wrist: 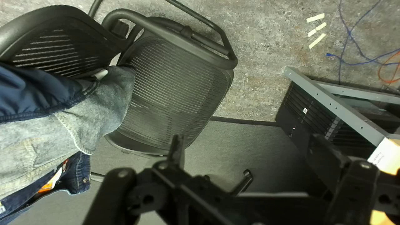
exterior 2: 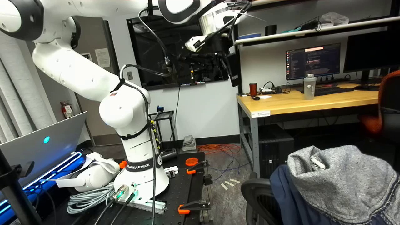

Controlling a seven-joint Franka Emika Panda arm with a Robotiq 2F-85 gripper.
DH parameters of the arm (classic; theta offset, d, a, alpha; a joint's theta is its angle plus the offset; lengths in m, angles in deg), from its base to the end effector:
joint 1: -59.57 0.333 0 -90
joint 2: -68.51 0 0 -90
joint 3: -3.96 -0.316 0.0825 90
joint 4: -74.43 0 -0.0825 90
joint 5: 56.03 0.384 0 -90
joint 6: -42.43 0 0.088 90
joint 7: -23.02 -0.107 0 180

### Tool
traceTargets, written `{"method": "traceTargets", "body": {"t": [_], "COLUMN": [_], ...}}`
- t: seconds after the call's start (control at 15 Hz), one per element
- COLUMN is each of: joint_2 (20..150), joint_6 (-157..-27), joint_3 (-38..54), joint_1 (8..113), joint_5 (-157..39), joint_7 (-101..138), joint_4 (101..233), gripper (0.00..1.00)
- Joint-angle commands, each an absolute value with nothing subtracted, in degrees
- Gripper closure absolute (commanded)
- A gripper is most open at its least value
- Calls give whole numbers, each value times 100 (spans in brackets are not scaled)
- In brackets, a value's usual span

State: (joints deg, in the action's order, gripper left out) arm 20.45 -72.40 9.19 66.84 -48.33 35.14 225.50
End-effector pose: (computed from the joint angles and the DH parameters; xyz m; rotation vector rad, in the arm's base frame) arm 0.3209 0.0170 0.5128 -2.9261 -0.3324 -0.3204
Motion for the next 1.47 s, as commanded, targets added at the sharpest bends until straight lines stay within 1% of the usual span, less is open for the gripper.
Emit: {"method": "traceTargets", "body": {"t": [0.0,0.4,0.8,0.87,1.0,1.13,1.27,1.33,1.4], "joint_2": [2053,2051,2010,3137,3385,4005,4564,3826,4102], "joint_6": [-7217,-7234,-7793,-8334,-8627,-8839,-8669,-8804,-8800], "joint_3": [875,883,674,510,379,199,89,235,194], "joint_1": [6631,6641,6430,6574,6448,6295,6127,6347,6283], "joint_5": [-4794,-4771,-4944,-4849,-5003,-5246,-5545,-5313,-5407], "joint_7": [3545,3551,3220,3033,2802,2509,2188,2463,2359], "joint_4": [22533,22540,22677,21800,21435,20838,20141,20955,20669], "gripper": [0,0,0,0,0,0,0,0,0]}}
